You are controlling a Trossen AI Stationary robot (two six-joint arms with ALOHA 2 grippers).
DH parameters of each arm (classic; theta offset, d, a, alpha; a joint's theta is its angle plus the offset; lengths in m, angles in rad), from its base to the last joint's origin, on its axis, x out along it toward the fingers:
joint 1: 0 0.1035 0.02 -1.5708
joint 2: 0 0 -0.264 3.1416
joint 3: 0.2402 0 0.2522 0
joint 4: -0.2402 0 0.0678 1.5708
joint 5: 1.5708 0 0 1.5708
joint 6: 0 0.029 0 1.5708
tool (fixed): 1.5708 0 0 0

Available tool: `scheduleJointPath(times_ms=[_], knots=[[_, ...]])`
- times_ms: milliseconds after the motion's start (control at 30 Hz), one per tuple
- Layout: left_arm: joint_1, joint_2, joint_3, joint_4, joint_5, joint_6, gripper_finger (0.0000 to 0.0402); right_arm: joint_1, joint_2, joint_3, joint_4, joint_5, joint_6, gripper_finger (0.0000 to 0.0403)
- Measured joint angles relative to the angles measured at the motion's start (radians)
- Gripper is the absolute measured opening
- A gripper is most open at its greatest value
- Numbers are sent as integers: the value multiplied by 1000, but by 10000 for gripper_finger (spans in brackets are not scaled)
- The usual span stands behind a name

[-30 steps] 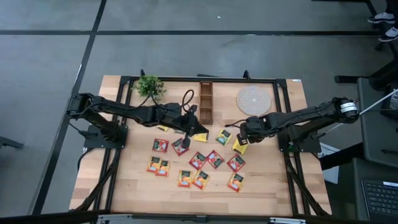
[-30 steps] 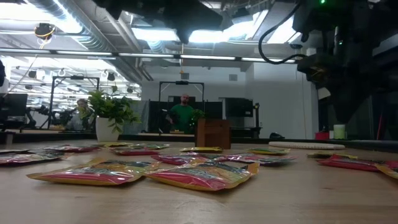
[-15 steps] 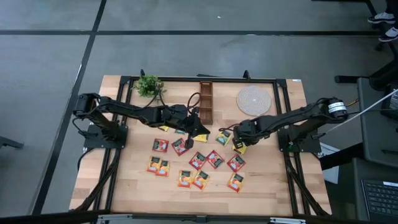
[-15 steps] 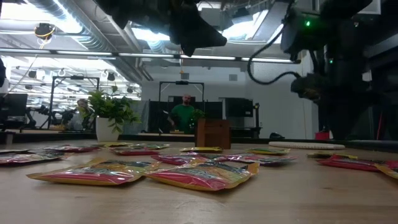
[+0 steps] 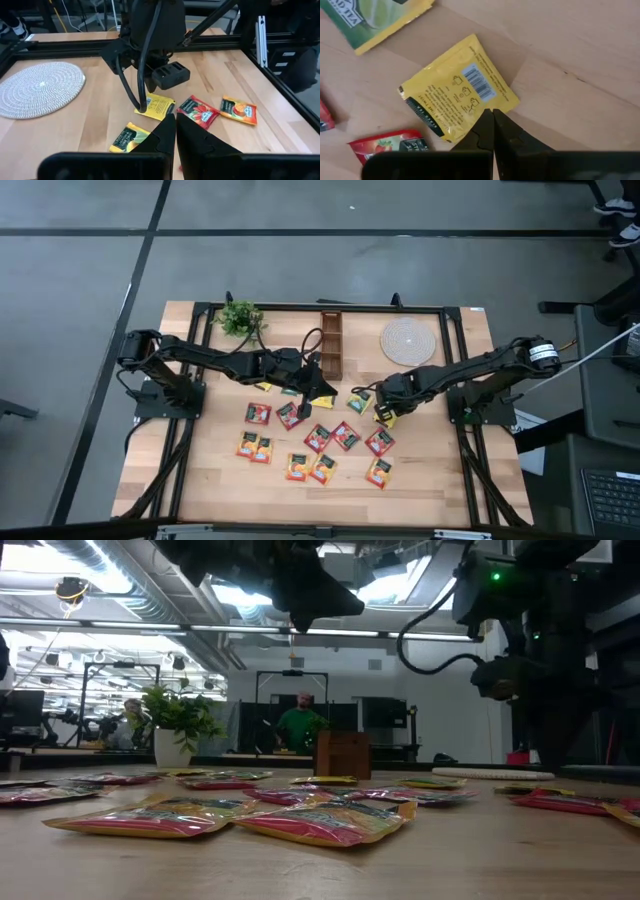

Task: Pick & Place Tea
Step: Put the yellow tea bag into the left section of the wooden organizer

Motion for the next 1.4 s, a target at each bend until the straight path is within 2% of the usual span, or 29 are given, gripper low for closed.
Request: scheduleJointPath(times_ms=[233,467,600,867,1167,1400], knots=[[0,0,0,0,0,-4,12,0,-2,-115,173,-28,35,0],[0,0,0,-1,0,-14,8,0,-5,-149,194,-29,54,0],[0,0,0,-1,0,2,12,0,-4,-151,198,-31,54,0],[-6,0,0,-11,-17,154,30,-1,-3,-153,211,-46,57,0],[3,0,0,-42,-67,145,66,0,-27,-130,209,-53,64,0],[1,0,0,-52,-83,88,70,0,-109,-79,167,14,77,0]])
